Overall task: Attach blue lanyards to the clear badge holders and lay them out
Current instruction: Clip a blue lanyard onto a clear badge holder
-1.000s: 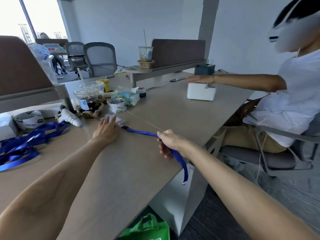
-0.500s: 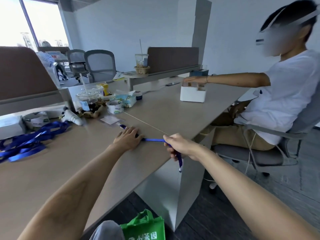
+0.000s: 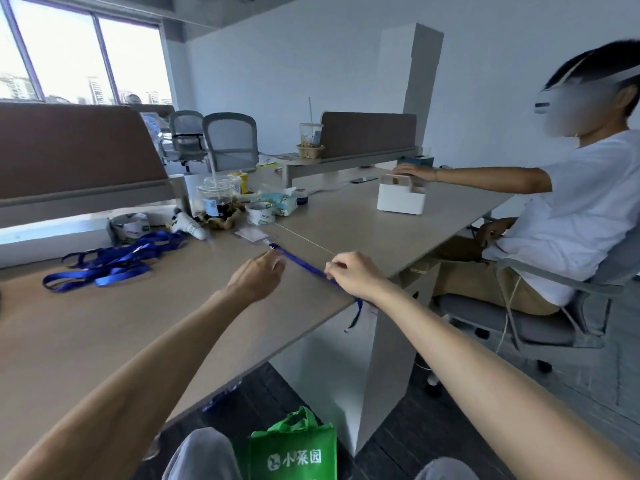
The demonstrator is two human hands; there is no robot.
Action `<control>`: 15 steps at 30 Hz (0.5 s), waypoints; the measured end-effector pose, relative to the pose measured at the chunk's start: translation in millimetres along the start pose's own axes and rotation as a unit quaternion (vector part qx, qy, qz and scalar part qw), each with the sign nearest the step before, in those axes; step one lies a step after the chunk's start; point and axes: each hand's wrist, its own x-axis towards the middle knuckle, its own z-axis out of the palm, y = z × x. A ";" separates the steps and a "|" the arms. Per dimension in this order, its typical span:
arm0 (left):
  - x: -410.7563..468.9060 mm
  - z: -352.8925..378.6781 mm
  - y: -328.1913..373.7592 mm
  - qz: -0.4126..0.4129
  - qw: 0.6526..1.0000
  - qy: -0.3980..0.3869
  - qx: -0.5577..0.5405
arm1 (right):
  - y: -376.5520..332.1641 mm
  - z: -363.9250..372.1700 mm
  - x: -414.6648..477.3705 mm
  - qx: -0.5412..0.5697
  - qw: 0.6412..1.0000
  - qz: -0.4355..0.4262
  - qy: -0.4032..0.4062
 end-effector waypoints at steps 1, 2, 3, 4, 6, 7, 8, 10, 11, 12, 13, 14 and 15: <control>-10.1 -10.7 -6.9 -0.008 1.000 0.008 0.006 | -11.6 8.4 0.7 0.009 1.000 -0.013 -0.003; -21.2 -21.3 -14.4 -0.016 1.000 0.013 0.013 | -24.1 17.5 0.8 0.017 1.000 -0.025 -0.005; -32.0 -31.1 -23.6 -0.025 0.999 0.017 0.019 | -36.9 27.3 1.2 0.026 0.999 -0.039 -0.007; -43.3 -40.6 -33.6 -0.032 0.999 0.020 0.024 | -51.0 37.9 1.6 0.034 0.998 -0.052 -0.011; -64.7 -57.8 -58.2 -0.048 0.998 0.025 0.036 | -81.5 62.3 2.7 0.052 0.995 -0.084 -0.027; -75.3 -66.3 -71.6 -0.058 0.997 0.028 0.041 | -97.5 75.3 3.3 0.063 0.992 -0.099 -0.037; -87.2 -75.2 -84.8 -0.068 0.996 0.032 0.045 | -114.0 88.6 3.7 0.073 0.990 -0.112 -0.044; -112.9 -93.2 -112.3 -0.089 0.993 0.049 0.054 | -147.3 117.3 6.8 0.087 0.985 -0.141 -0.050; -126.6 -101.3 -126.0 -0.100 0.992 0.060 0.056 | -164.0 132.3 7.3 0.091 0.982 -0.159 -0.054; -141.3 -109.4 -138.1 -0.114 0.989 0.071 0.057 | -179.9 147.4 7.3 0.093 0.978 -0.176 -0.061; -156.2 -116.9 -150.8 -0.130 0.986 0.080 0.060 | -195.6 162.5 7.0 0.096 0.973 -0.198 -0.072; -170.7 -124.8 -164.0 -0.145 0.984 0.085 0.065 | -211.3 177.4 5.8 0.101 0.968 -0.214 -0.082; -183.6 -132.6 -177.9 -0.157 0.981 0.090 0.070 | -225.5 192.1 4.7 0.108 0.963 -0.227 -0.093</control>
